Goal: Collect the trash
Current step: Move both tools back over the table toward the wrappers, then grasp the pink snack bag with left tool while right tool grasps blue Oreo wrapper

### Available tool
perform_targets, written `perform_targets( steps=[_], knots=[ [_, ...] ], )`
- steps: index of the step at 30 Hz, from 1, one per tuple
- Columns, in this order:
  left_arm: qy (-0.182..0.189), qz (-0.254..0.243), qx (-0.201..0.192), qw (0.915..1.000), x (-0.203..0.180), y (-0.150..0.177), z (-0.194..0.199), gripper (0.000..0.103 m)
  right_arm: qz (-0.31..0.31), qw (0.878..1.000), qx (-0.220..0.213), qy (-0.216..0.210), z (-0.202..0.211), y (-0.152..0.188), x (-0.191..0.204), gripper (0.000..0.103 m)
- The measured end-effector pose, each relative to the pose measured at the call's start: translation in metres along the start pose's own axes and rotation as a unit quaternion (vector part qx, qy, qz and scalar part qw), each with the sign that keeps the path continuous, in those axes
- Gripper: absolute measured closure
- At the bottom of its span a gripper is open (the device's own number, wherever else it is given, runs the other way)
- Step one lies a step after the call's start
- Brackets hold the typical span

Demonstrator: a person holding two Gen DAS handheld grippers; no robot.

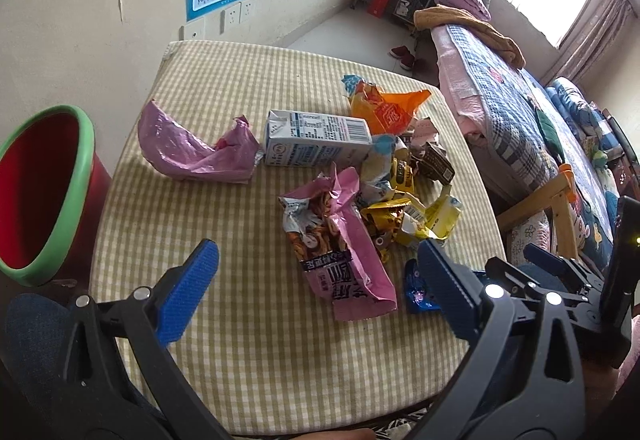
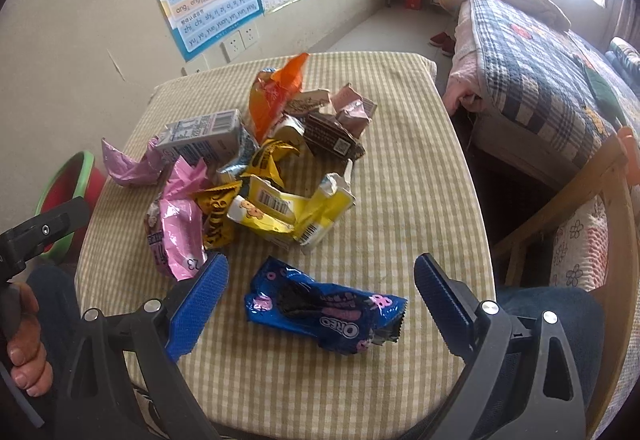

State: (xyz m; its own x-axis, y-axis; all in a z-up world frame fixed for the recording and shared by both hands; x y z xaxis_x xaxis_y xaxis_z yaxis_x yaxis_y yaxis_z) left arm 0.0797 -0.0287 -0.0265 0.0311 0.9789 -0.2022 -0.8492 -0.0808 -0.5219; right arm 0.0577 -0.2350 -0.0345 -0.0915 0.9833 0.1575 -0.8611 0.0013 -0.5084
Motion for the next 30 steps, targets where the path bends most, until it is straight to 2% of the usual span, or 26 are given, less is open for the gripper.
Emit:
perform_targets(
  steps=[11, 19, 21, 22, 26, 29, 30],
  knots=[
    [0.006, 0.0, 0.059, 0.9983, -0.013, 0.009, -0.053, 0.005, -0.05, 0.996, 0.071, -0.003, -0.035, 0.021, -0.032, 0.012],
    [-0.008, -0.001, 0.099, 0.9951, -0.011, 0.019, -0.089, 0.006, -0.06, 0.993, 0.097, 0.0, -0.049, 0.029, -0.039, 0.012],
    [-0.01, 0.001, 0.105, 0.9945, -0.011, 0.021, -0.094, 0.006, -0.058, 0.994, 0.096, -0.003, -0.049, 0.03, -0.038, 0.015],
    [-0.012, 0.001, 0.105, 0.9944, -0.011, 0.021, -0.095, 0.009, -0.057, 0.994, 0.094, -0.003, -0.048, 0.029, -0.038, 0.017],
    [-0.009, -0.001, 0.107, 0.9942, -0.013, 0.023, -0.096, 0.023, -0.05, 0.994, 0.1, -0.01, -0.051, 0.031, -0.033, 0.038],
    [-0.009, -0.001, 0.11, 0.9939, -0.013, 0.024, -0.097, 0.041, -0.043, 0.993, 0.113, -0.015, -0.054, 0.036, -0.029, 0.052],
    [-0.007, 0.0, 0.111, 0.9938, -0.012, 0.025, -0.098, 0.051, -0.04, 0.992, 0.117, -0.016, -0.055, 0.037, -0.028, 0.057]
  ],
)
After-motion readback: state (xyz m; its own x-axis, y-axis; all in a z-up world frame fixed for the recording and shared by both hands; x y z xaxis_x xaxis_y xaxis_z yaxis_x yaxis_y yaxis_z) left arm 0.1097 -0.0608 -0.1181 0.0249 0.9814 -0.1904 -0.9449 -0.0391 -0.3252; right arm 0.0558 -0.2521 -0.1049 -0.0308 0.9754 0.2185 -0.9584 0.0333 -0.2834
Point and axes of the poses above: each gripper's, at about its wrist camera, not at the fingertips, and z roughly against the way its jaws point, x to its left, y to its underside, the point moved 5 cm from there along -z, roughly the way its jaws point, and after that the axes turned 4 degrees about -y, right-handed, at the moved point
